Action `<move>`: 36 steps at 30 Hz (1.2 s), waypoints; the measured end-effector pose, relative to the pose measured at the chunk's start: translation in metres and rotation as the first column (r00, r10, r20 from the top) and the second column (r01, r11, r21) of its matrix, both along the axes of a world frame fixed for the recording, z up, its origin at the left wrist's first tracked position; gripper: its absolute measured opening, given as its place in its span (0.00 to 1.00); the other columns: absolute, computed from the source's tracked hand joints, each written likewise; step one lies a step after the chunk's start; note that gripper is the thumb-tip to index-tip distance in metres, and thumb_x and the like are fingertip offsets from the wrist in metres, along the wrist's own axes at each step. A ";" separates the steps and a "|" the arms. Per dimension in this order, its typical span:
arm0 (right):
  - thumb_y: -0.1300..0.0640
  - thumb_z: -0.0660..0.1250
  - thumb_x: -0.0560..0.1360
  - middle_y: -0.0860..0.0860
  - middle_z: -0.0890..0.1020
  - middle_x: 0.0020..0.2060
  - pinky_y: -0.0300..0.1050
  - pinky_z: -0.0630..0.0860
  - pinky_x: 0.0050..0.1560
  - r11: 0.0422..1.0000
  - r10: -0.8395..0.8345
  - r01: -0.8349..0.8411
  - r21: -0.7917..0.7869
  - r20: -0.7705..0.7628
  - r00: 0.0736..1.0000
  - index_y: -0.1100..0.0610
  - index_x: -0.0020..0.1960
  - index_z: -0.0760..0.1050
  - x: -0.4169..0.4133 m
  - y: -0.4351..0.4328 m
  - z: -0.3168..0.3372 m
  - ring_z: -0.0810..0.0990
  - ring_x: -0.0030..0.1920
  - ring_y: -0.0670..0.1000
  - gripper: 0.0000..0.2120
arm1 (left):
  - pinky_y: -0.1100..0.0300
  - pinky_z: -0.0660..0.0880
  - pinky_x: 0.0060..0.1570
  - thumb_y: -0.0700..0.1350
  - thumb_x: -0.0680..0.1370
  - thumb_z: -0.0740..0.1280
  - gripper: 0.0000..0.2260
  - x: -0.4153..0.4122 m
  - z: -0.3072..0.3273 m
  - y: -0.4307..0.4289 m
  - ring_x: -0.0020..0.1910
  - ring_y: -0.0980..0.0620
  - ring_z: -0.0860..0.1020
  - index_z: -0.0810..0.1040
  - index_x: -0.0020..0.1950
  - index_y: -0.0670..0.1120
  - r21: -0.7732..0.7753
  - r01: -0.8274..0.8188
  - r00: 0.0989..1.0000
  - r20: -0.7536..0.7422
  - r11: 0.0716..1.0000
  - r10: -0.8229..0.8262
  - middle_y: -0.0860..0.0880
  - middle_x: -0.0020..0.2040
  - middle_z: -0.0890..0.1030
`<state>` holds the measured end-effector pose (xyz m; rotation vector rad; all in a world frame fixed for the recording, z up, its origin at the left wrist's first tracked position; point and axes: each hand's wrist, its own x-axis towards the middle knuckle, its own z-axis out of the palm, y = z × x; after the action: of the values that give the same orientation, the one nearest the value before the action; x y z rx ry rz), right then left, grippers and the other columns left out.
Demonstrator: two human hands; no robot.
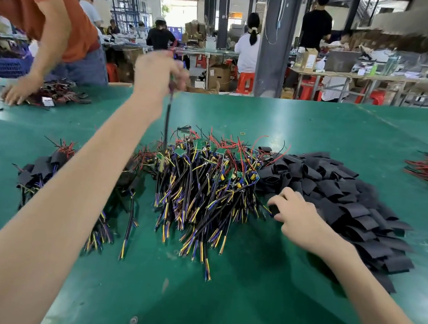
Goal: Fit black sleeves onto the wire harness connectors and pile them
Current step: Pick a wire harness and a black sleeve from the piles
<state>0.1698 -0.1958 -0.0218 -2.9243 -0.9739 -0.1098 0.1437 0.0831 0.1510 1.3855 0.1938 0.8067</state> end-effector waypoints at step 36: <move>0.56 0.59 0.80 0.58 0.82 0.43 0.39 0.66 0.38 0.618 0.007 0.107 0.779 -0.141 0.990 0.55 0.63 0.66 0.000 0.001 0.014 0.77 0.39 0.57 0.13 | 0.53 0.73 0.38 0.39 0.77 0.67 0.04 -0.089 -0.170 -0.038 0.40 0.48 0.72 0.81 0.45 0.41 0.872 -0.175 0.969 0.071 0.457 0.235 0.49 0.39 0.79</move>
<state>0.1697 -0.1947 -0.0080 -2.0900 -0.5894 -0.2677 0.0551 0.0454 -0.0186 2.4210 -0.0383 1.1457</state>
